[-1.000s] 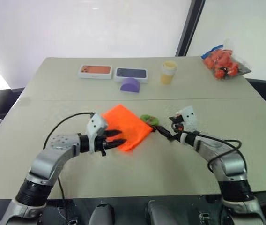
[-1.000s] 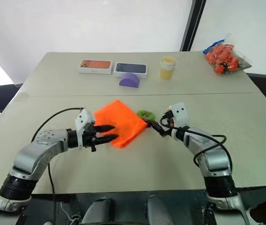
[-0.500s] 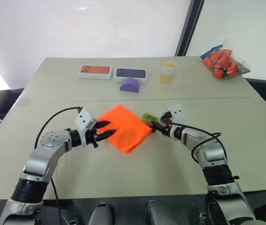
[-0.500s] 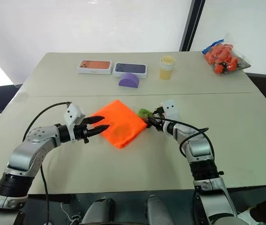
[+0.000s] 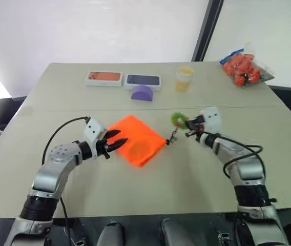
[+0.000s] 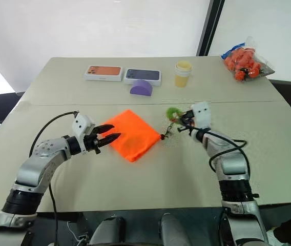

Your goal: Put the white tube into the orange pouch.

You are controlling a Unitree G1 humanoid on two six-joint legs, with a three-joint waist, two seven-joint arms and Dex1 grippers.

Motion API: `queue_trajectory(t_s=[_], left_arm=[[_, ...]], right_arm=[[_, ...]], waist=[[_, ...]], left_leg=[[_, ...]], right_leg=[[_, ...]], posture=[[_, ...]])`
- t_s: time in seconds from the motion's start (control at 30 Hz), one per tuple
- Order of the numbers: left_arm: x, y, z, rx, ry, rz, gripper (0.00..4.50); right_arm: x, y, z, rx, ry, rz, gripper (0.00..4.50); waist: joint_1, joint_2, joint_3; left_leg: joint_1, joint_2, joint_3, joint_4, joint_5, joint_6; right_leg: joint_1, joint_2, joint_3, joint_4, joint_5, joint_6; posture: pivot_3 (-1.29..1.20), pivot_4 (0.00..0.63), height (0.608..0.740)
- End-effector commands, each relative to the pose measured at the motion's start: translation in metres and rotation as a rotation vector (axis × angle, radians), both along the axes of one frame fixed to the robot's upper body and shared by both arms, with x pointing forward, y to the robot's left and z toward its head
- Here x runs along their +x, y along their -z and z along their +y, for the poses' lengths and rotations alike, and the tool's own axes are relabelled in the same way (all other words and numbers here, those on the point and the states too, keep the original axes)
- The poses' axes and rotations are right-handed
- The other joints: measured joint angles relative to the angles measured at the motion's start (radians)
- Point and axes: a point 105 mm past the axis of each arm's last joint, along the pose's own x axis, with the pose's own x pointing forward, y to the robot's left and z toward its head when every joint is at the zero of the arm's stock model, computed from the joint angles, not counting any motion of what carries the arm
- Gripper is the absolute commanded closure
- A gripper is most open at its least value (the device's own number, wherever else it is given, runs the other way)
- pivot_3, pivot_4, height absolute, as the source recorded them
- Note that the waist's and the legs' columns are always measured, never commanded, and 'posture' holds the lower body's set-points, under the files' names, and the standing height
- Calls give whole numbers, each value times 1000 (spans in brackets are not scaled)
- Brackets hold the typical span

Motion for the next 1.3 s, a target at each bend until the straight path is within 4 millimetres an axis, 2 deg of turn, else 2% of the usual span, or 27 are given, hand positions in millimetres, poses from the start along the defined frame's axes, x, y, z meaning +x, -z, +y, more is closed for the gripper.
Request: queue_trajectory(t_s=[0.03, 0.13, 0.17, 0.23, 0.33, 0.67, 1.13, 1.3], left_arm=[[7, -15, -1, -22, -6, -67, 2259], [9, -18, -13, -51, 46, -59, 2259], [8, -20, -18, -74, 72, -49, 2012], [9, -25, -29, -124, 114, -33, 1406], [16, -28, -50, -124, 156, -55, 34], [15, -21, -78, -179, 278, 6, 34], [26, -5, -106, 28, 422, -28, 34], [31, -1, -119, 47, 452, -4, 34]], right_arm=[[-9, -32, -2, 48, -20, -106, 4435], [-17, -44, 5, 96, -74, -139, 4435], [-19, -47, 7, 111, -89, -149, 4481], [-24, -55, 12, 145, -127, -171, 4500], [-30, -66, 18, 172, -171, -203, 4500], [-40, -91, 26, 213, -234, -276, 4500], [-40, -75, 30, 216, -236, -217, 4500], [-41, -72, 30, 220, -228, -211, 4500]], waist=[[-2, 0, 0], [-1, 0, 0], [-1, 0, 0], [0, 0, 0], [2, 0, 0], [-1, 1, 0], [-1, 1, 0], [0, 1, 0]], left_leg=[[0, 0, 0, 0, 0, 0], [0, 0, 0, 0, 0, 0], [0, 0, 0, 0, 0, 0], [0, 0, 0, 0, 0, 0], [0, 0, 0, 0, 0, 0], [0, 0, -1, 0, 0, 0], [-1, -1, 0, 0, 0, 0], [-1, -1, -1, 0, 0, 0]], right_leg=[[0, 0, 0, 0, 0, 0], [0, 0, 0, 0, 0, 0], [0, 0, 0, 0, 0, 0], [0, 0, 0, 0, 0, 0], [0, 0, 0, 0, 0, 0], [0, 1, 0, 0, 0, 1], [0, 0, 0, -1, 0, 0], [0, 1, 0, 0, 0, 0]], posture=[[0, 150, 723], [0, 150, 723], [0, 150, 723], [0, 150, 723], [0, 150, 723], [0, 150, 723], [0, 150, 723], [0, 150, 723]])
